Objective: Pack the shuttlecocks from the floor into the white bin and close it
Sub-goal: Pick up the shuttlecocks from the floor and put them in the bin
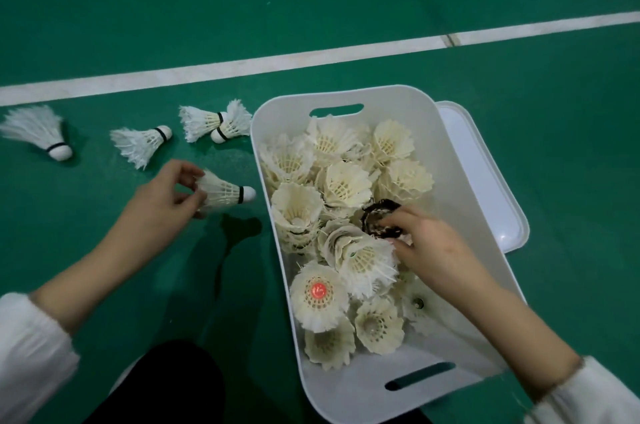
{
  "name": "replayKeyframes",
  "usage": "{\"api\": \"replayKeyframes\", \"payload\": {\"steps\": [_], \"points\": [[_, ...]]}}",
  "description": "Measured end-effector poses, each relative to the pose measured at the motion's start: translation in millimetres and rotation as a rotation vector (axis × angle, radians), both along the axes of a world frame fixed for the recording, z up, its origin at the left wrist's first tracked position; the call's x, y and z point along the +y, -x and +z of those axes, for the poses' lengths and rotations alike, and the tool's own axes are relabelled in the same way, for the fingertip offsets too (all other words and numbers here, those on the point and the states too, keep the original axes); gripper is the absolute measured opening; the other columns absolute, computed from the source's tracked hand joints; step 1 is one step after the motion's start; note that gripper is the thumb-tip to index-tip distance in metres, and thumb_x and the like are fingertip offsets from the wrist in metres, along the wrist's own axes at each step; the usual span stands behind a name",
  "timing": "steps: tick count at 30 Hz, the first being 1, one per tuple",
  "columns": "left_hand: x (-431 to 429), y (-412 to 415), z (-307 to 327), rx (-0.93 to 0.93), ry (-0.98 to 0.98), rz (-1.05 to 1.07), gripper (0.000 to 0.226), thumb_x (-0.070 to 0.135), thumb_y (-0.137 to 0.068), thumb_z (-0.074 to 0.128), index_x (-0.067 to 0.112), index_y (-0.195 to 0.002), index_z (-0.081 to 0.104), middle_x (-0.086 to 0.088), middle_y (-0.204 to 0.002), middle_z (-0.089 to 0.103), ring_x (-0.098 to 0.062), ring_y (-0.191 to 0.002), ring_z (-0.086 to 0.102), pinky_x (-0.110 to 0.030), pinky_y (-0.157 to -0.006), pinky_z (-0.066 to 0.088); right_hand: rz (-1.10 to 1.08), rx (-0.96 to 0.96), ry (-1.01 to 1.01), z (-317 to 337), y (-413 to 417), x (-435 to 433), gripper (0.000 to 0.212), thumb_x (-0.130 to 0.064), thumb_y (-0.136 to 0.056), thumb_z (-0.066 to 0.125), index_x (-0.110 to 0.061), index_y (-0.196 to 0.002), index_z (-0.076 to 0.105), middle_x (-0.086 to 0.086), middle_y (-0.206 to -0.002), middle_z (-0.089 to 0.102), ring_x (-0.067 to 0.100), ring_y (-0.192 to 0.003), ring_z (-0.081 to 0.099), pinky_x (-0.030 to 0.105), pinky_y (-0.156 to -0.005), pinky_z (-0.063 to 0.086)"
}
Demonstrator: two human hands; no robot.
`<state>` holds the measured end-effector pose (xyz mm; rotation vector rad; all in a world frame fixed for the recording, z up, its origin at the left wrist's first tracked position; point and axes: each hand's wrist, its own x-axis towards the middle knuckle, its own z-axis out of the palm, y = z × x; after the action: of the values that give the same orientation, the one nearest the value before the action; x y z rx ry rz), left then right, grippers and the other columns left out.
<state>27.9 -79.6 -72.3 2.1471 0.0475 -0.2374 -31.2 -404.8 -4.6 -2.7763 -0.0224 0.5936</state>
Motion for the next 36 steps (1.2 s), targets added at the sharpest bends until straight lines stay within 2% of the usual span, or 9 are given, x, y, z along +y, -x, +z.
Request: {"api": "replayKeyframes", "payload": {"steps": [3,7,11,14,18,22,25,30,36], "points": [[3.4,7.1,15.2,-0.092,-0.051,-0.04,0.036,0.005,-0.085,0.06,0.034,-0.089,0.041,0.003,-0.089,0.06,-0.011,-0.075,0.063,-0.023,-0.072,0.049,0.006,-0.163,-0.014,34.8,-7.2,12.0,0.023,-0.025,-0.092,0.052,-0.025,-0.114,0.06,-0.009,-0.115,0.056,0.01,-0.091,0.058,0.023,-0.077,0.042],[7.9,18.9,35.7,-0.197,-0.091,-0.127,0.029,-0.002,-0.081,0.064,0.025,-0.084,0.052,0.008,-0.076,0.062,0.003,-0.081,0.058,-0.003,-0.073,0.042,0.153,-0.272,-0.26,84.5,-21.0,66.8,0.023,-0.024,-0.091,0.049,-0.026,-0.111,0.06,-0.018,-0.107,0.053,0.002,-0.081,0.057,0.022,-0.079,0.047],[18.7,26.2,49.1,-0.319,-0.092,-0.197,0.01,0.01,-0.079,0.065,0.018,-0.084,0.062,0.002,-0.08,0.063,-0.002,-0.078,0.059,-0.012,-0.075,0.046,0.443,-0.149,-0.308,76.2,-40.9,141.9,0.045,-0.013,-0.091,0.05,-0.02,-0.135,0.042,-0.007,-0.136,0.04,0.013,-0.103,0.055,0.025,-0.091,0.041],[31.4,26.7,55.7,-0.356,-0.072,-0.171,0.006,0.014,-0.077,0.061,0.016,-0.083,0.062,0.003,-0.08,0.062,-0.003,-0.076,0.058,-0.015,-0.074,0.046,0.523,-0.122,-0.271,42.0,-57.3,192.2,0.049,-0.009,-0.087,0.052,-0.014,-0.134,0.038,0.003,-0.14,0.036,0.028,-0.115,0.052,0.041,-0.094,0.042],[57.1,19.6,51.1,-0.334,-0.022,-0.111,0.01,0.006,-0.077,0.061,0.013,-0.084,0.064,0.002,-0.082,0.063,-0.003,-0.079,0.06,-0.013,-0.077,0.046,0.433,-0.072,-0.157,2.5,-75.9,240.3,0.018,-0.007,-0.087,0.049,-0.009,-0.105,0.052,0.013,-0.112,0.055,0.033,-0.103,0.055,0.038,-0.078,0.042],[79.7,0.6,28.9,-0.216,0.102,0.184,0.011,0.01,-0.084,0.063,0.021,-0.085,0.063,0.007,-0.088,0.066,-0.001,-0.082,0.06,-0.015,-0.074,0.048,0.268,-0.083,-0.125,-32.9,-81.3,253.5,0.012,-0.004,-0.085,0.048,-0.004,-0.091,0.058,0.015,-0.103,0.058,0.034,-0.094,0.055,0.037,-0.071,0.039],[87.5,-27.0,-7.3,-0.109,0.02,0.338,0.01,0.017,-0.084,0.064,0.016,-0.094,0.062,-0.002,-0.094,0.066,-0.01,-0.085,0.06,-0.025,-0.081,0.047,0.214,-0.064,-0.134,-54.4,-75.6,255.0,0.011,-0.001,-0.083,0.046,-0.004,-0.087,0.056,0.014,-0.099,0.058,0.033,-0.09,0.054,0.035,-0.066,0.033],[80.9,-65.9,-69.4,0.104,-0.116,0.344,0.039,0.035,-0.081,0.066,0.006,-0.107,0.061,-0.01,-0.101,0.063,-0.024,-0.092,0.058,-0.031,-0.081,0.045,0.167,-0.064,-0.135,-67.1,-72.8,253.4,0.015,-0.015,-0.09,0.046,-0.009,-0.096,0.058,0.008,-0.104,0.059,0.031,-0.098,0.054,0.038,-0.075,0.044],[84.1,-62.2,-68.6,-0.043,-0.101,0.445,0.019,0.02,-0.085,0.062,0.004,-0.091,0.069,-0.009,-0.09,0.063,-0.019,-0.082,0.057,-0.02,-0.068,0.034,0.131,-0.096,-0.154,-63.0,-78.1,256.4,0.018,-0.022,-0.092,0.046,-0.011,-0.099,0.059,0.006,-0.104,0.056,0.029,-0.098,0.054,0.035,-0.075,0.043]]}}
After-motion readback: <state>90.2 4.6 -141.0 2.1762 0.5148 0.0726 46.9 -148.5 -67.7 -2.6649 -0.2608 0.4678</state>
